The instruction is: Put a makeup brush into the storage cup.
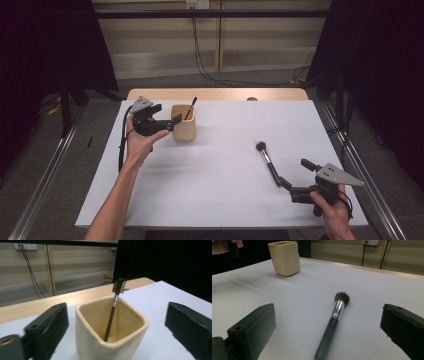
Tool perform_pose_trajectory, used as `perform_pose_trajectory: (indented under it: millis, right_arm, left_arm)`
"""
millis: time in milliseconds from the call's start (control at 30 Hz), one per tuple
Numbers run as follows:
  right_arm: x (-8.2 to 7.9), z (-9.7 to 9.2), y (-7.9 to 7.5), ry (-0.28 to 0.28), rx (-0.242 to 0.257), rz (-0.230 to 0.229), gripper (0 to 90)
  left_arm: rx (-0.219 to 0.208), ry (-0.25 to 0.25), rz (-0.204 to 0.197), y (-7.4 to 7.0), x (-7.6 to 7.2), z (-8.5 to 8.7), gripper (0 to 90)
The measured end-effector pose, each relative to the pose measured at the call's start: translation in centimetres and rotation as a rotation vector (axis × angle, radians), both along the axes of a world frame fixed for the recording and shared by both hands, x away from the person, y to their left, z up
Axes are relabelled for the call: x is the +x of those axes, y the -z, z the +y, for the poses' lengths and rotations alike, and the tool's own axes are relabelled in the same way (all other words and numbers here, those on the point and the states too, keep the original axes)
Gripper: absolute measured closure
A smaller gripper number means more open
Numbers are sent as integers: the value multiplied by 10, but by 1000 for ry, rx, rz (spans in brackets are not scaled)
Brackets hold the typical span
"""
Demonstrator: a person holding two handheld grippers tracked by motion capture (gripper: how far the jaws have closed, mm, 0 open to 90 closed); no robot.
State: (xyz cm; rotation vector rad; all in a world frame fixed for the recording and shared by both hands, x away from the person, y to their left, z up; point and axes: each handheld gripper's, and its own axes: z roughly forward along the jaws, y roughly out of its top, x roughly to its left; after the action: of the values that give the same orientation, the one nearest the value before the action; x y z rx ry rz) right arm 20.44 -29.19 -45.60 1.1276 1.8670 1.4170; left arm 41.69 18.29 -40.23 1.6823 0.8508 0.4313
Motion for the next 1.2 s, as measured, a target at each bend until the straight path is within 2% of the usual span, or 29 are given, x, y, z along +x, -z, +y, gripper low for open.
perform_pose_trajectory:
  millis: [67,133,200,267,300,500,833,867,1100,1200]
  right_arm:
    - [0,0,0,0,-1,1,0]
    - [0,0,0,1,0,-2,0]
    - [0,0,0,1,-2,-2,0]
    - [0,0,0,2,-1,0,0]
    - [0,0,0,3,2,-1,0]
    - [0,0,0,1,0,-1,0]
    - [0,1,0,2,-6,-1,0]
    - [0,1,0,1,-5,-1,0]
    - [0,1,0,1,-7,0,0]
    - [0,1,0,3,-7,0,0]
  left_arm:
    - [-2,6,-6,-3,-3,1,29]
    - [27,7,-8,-4,-6,2,25]
    - [34,5,-8,-3,-9,3,27]
    - [46,20,-24,-1,-13,6,31]
    - [51,24,-18,-1,-15,8,30]
    - [47,-1,-6,3,-24,17,32]
    - [21,-46,-12,12,-38,33,24]
    - [26,-59,-18,12,-40,34,22]
    - [17,-65,-14,11,-53,42,21]
    - [34,-78,-26,11,-62,48,21]
